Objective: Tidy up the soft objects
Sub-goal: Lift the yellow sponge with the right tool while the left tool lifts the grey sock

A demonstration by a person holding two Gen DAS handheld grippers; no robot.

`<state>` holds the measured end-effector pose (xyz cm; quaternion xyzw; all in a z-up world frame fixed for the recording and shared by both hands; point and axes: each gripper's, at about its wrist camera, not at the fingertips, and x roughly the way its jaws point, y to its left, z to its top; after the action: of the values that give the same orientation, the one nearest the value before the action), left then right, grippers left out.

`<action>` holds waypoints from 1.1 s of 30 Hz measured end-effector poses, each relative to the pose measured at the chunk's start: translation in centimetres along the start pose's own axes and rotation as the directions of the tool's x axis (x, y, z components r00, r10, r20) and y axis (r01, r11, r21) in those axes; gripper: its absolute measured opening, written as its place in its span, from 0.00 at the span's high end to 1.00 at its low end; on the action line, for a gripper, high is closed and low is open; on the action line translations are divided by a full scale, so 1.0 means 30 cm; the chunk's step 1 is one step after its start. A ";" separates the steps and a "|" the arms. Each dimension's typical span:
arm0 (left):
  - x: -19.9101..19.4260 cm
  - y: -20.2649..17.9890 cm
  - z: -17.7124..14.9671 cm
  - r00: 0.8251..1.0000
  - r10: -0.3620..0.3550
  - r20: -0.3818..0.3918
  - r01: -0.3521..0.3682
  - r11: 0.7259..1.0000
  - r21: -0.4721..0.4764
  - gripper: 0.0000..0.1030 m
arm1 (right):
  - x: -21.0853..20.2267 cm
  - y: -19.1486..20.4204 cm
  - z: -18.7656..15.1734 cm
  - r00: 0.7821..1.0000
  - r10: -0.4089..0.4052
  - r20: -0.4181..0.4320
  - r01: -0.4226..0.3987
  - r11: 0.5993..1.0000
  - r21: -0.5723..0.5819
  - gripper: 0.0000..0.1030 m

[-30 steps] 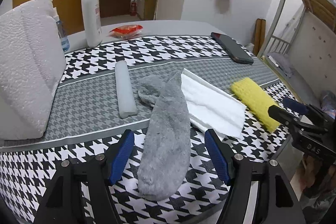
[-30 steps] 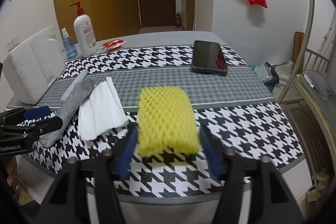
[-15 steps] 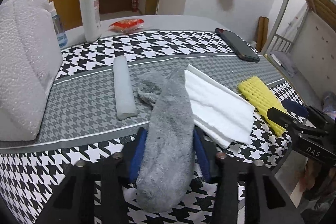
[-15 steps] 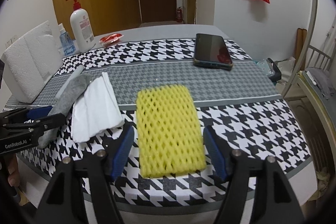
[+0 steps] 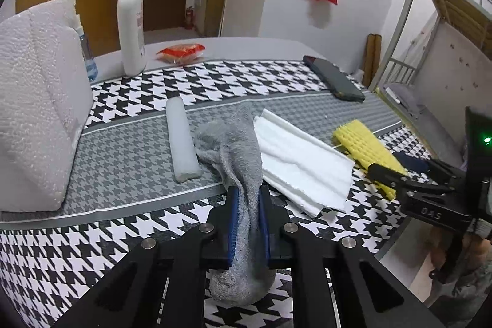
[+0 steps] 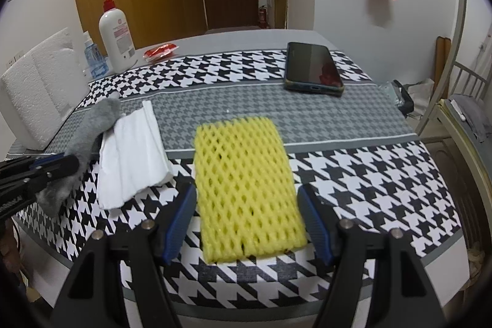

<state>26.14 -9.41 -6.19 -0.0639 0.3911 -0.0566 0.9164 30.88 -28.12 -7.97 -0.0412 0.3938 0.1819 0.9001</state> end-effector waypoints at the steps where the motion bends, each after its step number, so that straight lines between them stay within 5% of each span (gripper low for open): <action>1: -0.010 0.002 0.001 1.000 -0.001 0.008 0.001 1.000 0.003 0.87 | 0.002 -0.001 0.000 1.000 -0.001 -0.002 0.001 1.000 -0.001 0.30; 4: -0.028 0.008 -0.001 1.000 -0.002 0.022 0.002 1.000 0.002 0.87 | 0.004 -0.002 0.000 1.000 0.004 -0.005 -0.004 1.000 0.001 0.32; 9: -0.041 0.010 -0.008 1.000 0.000 0.030 0.000 1.000 0.003 0.87 | 0.003 0.002 0.001 1.000 -0.005 -0.012 0.005 1.000 -0.006 0.62; 12: -0.055 0.015 -0.011 0.999 0.000 0.041 0.000 1.000 0.002 0.87 | -0.004 0.001 -0.001 1.000 0.009 -0.013 -0.009 1.000 0.001 0.70; 33: -0.175 0.017 0.014 0.990 -0.007 0.141 0.002 0.999 0.036 0.87 | -0.144 0.020 0.018 0.996 -0.021 0.085 0.021 1.000 0.000 0.72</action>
<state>22.85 -8.07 -2.26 -0.0521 0.3242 -0.0610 0.9426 28.34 -28.71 -4.43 -0.0379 0.3544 0.1743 0.9179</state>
